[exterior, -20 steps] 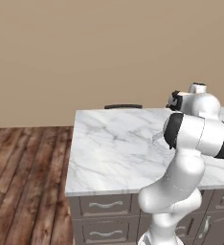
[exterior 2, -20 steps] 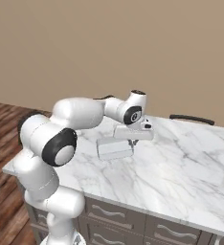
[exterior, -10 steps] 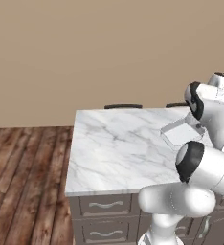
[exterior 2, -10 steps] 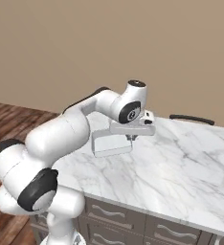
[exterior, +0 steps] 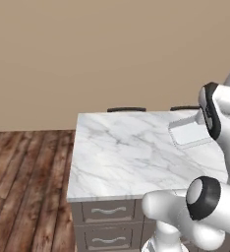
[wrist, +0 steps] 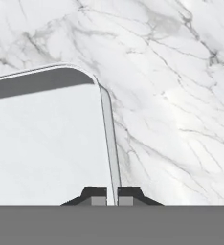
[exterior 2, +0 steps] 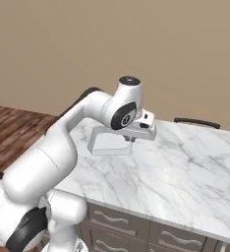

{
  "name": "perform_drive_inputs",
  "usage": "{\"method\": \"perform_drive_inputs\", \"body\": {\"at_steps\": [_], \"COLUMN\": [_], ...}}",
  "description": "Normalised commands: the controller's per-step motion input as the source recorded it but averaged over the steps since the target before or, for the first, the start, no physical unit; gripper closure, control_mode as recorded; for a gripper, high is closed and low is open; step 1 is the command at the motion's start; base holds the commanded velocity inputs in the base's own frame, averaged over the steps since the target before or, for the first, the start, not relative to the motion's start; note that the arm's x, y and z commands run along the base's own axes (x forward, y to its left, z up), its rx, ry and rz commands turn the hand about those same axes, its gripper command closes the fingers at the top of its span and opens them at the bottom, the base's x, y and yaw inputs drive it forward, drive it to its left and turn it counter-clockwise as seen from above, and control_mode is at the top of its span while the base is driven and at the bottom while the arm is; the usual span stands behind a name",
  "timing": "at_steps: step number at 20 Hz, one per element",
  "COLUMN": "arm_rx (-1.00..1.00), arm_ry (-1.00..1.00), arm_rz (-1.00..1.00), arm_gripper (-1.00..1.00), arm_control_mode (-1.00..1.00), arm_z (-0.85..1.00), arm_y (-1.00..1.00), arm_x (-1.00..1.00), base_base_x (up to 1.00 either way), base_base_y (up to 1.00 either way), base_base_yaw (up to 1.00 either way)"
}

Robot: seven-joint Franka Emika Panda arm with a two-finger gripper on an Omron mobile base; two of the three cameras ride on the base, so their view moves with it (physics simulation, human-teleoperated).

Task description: Pick the jug and tupperware and place them in the sink. Then turn on the water.

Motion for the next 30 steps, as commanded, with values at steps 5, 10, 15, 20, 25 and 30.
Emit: {"method": "perform_drive_inputs", "body": {"at_steps": [5, 10, 15, 20, 25, 30], "arm_rx": [-0.01, -0.02, 0.02, 0.09, 0.11, 0.04], "arm_ry": [0.02, 0.00, 0.05, 0.03, 0.13, 0.07], "arm_rz": [-0.39, -0.42, -0.22, -0.05, 0.00, 0.01], "arm_gripper": [1.00, 1.00, 1.00, 1.00, 1.00, 1.00], "arm_control_mode": [-1.00, -1.00, -1.00, -1.00, -1.00, -1.00], "arm_z": [0.20, 0.00, 0.00, 0.00, 0.00, 0.00], "arm_y": [0.65, 0.93, 0.38, 0.00, -0.08, 0.00], "arm_x": [0.36, 0.72, 0.32, 0.06, 0.10, 0.03], "base_base_x": [0.00, 0.00, 0.00, 0.00, 0.00, 0.00], "base_base_y": [0.00, 0.00, 0.00, 0.00, 0.00, 0.00], "base_base_yaw": [0.00, 0.00, 0.00, 0.00, 0.00, 0.00]}}
